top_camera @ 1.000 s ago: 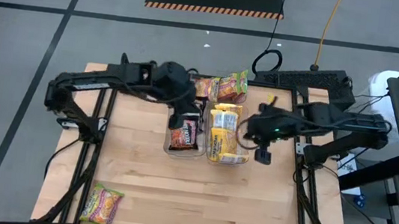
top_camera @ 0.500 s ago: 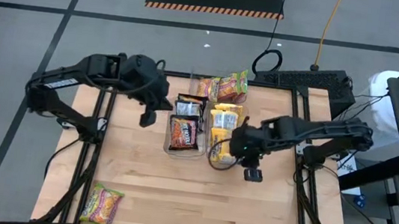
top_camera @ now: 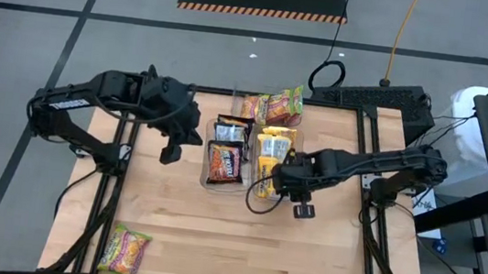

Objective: Sort Maruchan noodles
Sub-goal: Put the yellow noodle pack into the right transparent bin

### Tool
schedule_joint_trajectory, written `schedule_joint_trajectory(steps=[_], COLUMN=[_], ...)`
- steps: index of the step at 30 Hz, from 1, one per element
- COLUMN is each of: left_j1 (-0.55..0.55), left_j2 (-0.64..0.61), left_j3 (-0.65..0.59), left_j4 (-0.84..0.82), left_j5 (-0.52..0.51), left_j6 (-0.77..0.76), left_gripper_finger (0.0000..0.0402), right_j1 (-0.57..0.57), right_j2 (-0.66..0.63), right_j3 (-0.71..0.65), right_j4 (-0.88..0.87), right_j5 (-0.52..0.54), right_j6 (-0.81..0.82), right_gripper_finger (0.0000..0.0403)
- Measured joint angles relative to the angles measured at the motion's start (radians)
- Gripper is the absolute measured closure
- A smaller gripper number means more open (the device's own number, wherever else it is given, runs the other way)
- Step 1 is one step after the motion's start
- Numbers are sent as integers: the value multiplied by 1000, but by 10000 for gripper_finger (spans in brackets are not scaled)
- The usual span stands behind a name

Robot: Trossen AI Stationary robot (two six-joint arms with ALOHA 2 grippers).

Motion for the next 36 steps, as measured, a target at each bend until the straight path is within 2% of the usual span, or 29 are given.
schedule_joint_trajectory(steps=[9, 11, 16, 24, 30, 36], left_j1=[-13, -13, -13, -13, -13, -13], left_j2=[0, 0, 0, 0, 0, 0], left_j3=[0, 0, 0, 0, 0, 0], left_j4=[2, 2, 2, 3, 3, 2], left_j5=[0, 0, 0, 1, 2, 2], left_j6=[3, 3, 3, -1, -19, -29], left_gripper_finger=[376, 376, 376, 376, 376, 376], right_j1=[0, -1, -23, -93, -167, -229], right_j2=[0, 0, 0, 0, 0, -1], right_j3=[-70, -76, -77, -77, -103, -198], right_j4=[16, 15, 24, 113, 224, 304], right_j5=[1, 1, -1, -3, -82, -139], right_j6=[-61, -76, -88, -196, -273, -314], right_gripper_finger=[314, 329, 395, 402, 402, 403])
